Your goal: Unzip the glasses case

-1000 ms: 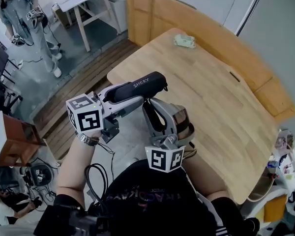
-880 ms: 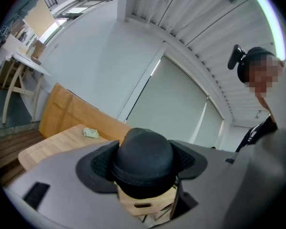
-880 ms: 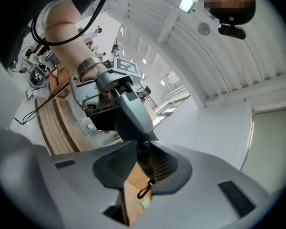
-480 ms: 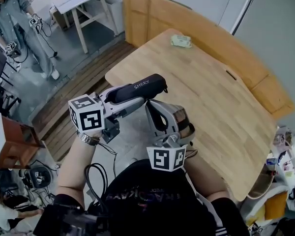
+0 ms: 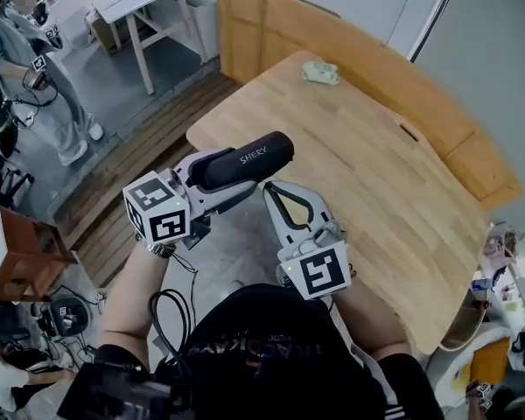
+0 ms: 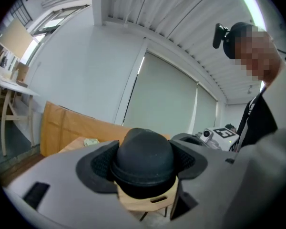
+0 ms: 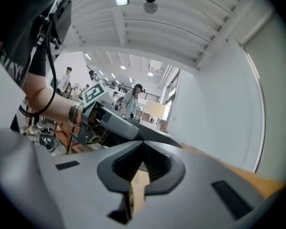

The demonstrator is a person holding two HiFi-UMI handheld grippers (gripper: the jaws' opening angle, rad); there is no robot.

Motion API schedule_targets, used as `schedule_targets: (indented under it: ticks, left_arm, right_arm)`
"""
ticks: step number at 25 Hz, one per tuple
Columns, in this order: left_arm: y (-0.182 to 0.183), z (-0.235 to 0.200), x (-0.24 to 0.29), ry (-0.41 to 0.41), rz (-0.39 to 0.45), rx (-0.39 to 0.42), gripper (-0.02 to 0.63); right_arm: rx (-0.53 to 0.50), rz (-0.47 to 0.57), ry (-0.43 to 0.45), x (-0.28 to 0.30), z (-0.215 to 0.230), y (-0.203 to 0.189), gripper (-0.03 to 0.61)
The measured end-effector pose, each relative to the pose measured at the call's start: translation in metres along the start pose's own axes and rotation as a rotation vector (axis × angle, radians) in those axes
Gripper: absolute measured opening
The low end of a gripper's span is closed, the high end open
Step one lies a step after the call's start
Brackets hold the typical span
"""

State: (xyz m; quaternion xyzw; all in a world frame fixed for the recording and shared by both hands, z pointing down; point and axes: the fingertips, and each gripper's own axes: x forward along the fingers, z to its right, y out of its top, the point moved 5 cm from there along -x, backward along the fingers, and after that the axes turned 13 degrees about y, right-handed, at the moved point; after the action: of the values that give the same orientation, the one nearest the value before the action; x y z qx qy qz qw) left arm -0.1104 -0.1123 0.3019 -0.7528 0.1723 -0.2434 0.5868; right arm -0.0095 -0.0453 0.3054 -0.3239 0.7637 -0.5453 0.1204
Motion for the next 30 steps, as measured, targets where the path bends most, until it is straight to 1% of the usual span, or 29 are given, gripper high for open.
schedule_targets:
  ticks: [3,6,10,15,18,21,25,26,30]
  left_arm:
    - [0.001,0.000,-0.002,-0.014,0.011,0.034,0.331]
    - [0.001,-0.002,-0.005,-0.032,0.013,0.052,0.330]
    - [-0.001,-0.006,-0.010,-0.063,0.027,0.061,0.330]
    - [-0.001,-0.009,-0.013,-0.119,0.045,0.073,0.330]
    - [-0.002,-0.009,-0.014,-0.172,0.059,0.078,0.330]
    - [-0.003,-0.009,-0.019,-0.242,0.072,0.088,0.330]
    - [-0.006,-0.008,-0.028,-0.346,0.085,0.079,0.328]
    - [-0.007,-0.006,-0.030,-0.372,0.086,0.076,0.327]
    - [-0.008,-0.001,-0.040,-0.473,0.078,0.061,0.322]
  right_arm:
    - [0.034,0.017,0.031,0.000,0.002,0.001,0.020]
    - [0.036,0.010,0.039,0.000,0.003,0.000,0.020]
    - [0.040,0.011,0.015,-0.002,0.009,-0.003,0.020]
    - [0.029,-0.014,-0.013,-0.009,0.019,-0.007,0.020]
    - [0.029,-0.006,-0.025,-0.016,0.026,-0.008,0.020]
    - [0.047,0.012,-0.012,-0.023,0.030,-0.007,0.020]
    - [0.136,0.136,0.001,-0.032,0.031,0.005,0.020]
    - [0.154,0.154,0.010,-0.034,0.030,0.008,0.020]
    - [0.202,0.166,0.068,-0.043,0.027,0.013,0.020]
